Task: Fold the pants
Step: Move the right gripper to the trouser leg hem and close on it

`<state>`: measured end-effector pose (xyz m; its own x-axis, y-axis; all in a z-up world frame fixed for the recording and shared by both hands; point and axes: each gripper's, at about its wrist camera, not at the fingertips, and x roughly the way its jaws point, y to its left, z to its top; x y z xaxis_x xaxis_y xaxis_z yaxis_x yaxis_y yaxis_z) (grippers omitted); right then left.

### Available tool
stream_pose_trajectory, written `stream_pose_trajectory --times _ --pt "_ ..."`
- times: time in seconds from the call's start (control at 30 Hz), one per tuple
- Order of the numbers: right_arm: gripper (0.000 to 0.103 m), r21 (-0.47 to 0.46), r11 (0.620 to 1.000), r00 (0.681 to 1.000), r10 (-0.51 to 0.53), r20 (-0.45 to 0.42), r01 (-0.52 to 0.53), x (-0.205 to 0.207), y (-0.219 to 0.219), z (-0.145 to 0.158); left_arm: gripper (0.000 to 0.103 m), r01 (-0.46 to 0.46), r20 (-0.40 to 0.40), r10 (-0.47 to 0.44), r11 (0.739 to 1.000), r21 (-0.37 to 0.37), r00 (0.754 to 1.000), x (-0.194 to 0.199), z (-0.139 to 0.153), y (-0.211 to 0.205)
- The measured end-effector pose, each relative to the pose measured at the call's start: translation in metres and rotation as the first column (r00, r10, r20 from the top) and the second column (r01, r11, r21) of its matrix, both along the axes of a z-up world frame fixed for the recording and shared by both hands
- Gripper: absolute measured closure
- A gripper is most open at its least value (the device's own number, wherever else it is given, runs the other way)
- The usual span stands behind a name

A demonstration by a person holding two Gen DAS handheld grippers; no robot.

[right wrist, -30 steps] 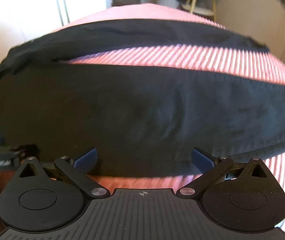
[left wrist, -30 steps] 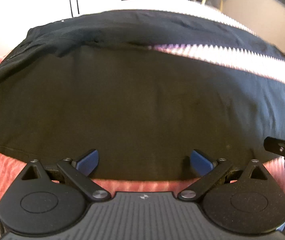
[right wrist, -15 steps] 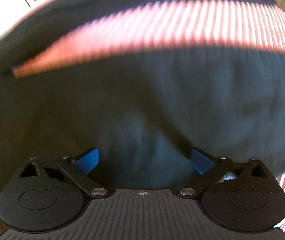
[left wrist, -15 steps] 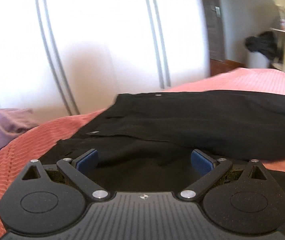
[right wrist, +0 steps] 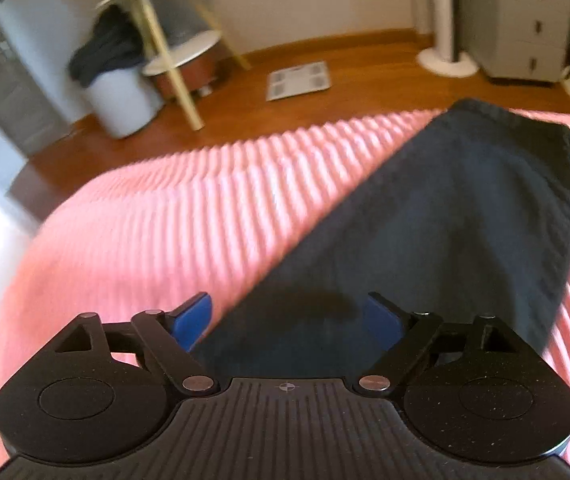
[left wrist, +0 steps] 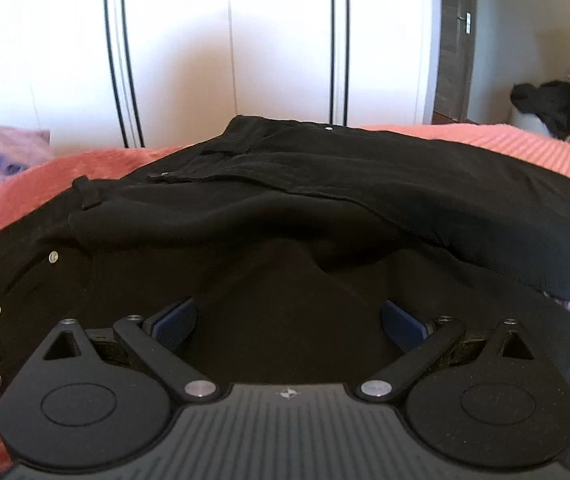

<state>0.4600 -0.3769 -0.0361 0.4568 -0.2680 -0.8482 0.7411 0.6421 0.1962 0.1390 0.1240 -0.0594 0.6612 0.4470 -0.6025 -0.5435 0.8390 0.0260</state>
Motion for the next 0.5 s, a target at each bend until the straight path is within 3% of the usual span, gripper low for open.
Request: stream_pose_trajectory --times 0.03,0.1,0.2,0.27,0.33,0.4,0.47,0.5 --pt "0.013 -0.002 1.000 1.000 -0.019 -0.010 0.019 0.004 -0.001 -0.005 0.004 -0.011 0.012 0.011 1.000 0.006 1.000 -0.001 -0.002 -0.001" --pt "0.023 -0.054 0.998 0.998 -0.034 -0.047 0.031 0.010 -0.003 -0.018 0.004 -0.025 0.017 0.024 0.999 0.028 1.000 0.001 -0.005 -0.004" --pt "0.045 -0.097 0.995 0.999 0.020 -0.036 -0.023 0.005 -0.003 -0.019 0.004 -0.047 0.029 0.046 0.998 0.034 0.999 0.004 -0.008 -0.012" --pt "0.085 -0.034 0.997 0.997 0.075 0.031 -0.074 -0.010 -0.016 -0.011 0.004 -0.058 0.037 0.057 0.998 0.025 0.998 0.003 -0.007 -0.011" --pt "0.100 -0.006 0.993 0.988 0.117 0.103 -0.117 -0.039 -0.019 0.004 0.004 -0.062 0.046 0.062 0.998 0.000 0.997 -0.001 -0.005 -0.007" --pt "0.102 -0.042 0.993 0.975 0.113 0.192 -0.107 -0.091 -0.020 0.029 0.004 -0.085 0.067 0.087 0.996 -0.034 0.994 -0.004 -0.001 0.001" --pt "0.102 -0.133 0.986 0.946 0.132 0.295 -0.096 -0.162 -0.025 0.047 0.004 -0.107 0.109 0.114 0.992 -0.065 0.988 -0.013 0.006 0.004" --pt "0.102 -0.137 0.986 0.931 0.136 0.339 -0.095 -0.195 -0.029 0.048 0.004 -0.114 0.145 0.125 0.990 -0.084 0.981 -0.020 0.011 0.005"
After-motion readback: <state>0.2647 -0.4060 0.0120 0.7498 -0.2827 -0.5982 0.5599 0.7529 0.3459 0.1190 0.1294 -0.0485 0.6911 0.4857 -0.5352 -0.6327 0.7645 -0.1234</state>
